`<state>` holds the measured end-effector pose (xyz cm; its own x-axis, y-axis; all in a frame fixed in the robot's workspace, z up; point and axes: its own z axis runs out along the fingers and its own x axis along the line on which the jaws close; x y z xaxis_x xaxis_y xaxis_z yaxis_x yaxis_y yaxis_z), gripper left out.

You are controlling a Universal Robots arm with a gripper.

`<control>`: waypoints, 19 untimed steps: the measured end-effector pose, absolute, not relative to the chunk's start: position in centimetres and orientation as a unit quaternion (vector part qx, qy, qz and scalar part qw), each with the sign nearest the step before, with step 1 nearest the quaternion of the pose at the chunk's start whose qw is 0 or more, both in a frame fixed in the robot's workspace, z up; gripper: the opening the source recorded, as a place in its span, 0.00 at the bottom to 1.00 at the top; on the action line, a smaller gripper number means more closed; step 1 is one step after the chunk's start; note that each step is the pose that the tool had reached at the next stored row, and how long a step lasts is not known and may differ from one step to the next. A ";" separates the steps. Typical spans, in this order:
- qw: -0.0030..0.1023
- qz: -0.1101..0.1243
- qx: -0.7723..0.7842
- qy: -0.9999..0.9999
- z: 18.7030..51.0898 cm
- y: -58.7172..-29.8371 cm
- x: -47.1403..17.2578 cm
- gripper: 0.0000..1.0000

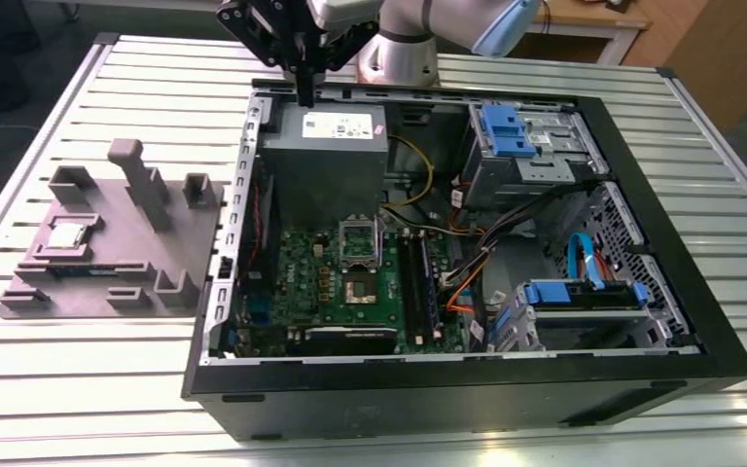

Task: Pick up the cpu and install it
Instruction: 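Reach for the cpu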

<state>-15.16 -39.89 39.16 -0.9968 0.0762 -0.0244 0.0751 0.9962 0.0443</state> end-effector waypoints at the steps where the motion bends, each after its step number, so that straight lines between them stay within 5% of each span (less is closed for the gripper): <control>1: 0.013 0.022 0.038 0.999 39.2 -39.9 -15.2 0.10; 19: 0.013 0.022 0.038 0.999 39.1 -39.9 -15.6 0.10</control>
<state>-15.61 -39.89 39.10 -0.9968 0.0762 -0.0244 0.0751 0.9962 0.0444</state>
